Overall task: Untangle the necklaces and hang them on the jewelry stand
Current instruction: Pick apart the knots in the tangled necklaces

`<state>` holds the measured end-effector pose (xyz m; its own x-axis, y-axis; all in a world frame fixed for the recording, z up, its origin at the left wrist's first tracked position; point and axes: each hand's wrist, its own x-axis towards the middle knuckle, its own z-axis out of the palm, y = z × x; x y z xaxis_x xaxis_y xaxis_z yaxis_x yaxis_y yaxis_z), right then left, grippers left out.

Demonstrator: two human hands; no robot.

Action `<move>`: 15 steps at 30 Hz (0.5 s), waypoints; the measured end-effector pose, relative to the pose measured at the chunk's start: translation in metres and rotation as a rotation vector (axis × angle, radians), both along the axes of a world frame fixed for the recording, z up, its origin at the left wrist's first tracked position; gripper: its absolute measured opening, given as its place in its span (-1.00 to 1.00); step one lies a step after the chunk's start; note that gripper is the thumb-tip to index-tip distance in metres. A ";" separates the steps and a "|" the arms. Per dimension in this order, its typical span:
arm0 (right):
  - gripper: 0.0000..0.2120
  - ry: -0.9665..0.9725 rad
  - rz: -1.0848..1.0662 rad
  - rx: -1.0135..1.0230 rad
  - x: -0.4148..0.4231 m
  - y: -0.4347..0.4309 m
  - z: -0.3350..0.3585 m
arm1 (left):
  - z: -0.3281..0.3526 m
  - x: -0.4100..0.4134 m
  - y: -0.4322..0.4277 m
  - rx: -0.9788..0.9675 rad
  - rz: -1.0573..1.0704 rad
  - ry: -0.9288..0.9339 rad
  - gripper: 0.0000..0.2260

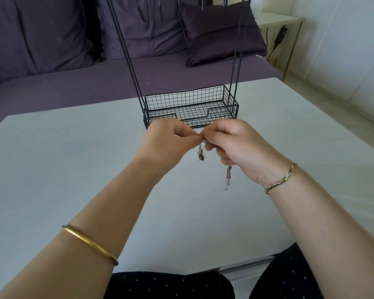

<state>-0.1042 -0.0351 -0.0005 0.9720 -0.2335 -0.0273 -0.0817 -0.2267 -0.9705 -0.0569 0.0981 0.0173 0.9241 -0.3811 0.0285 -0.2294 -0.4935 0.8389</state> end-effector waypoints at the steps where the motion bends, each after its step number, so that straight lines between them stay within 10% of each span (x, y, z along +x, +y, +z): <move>1: -0.80 -0.009 -0.001 -0.005 0.000 0.001 0.000 | 0.000 0.000 0.000 0.003 0.018 0.004 -0.87; 15: -0.86 -0.027 -0.082 -0.101 0.003 0.011 -0.005 | -0.005 0.005 -0.004 0.011 0.131 0.182 -0.92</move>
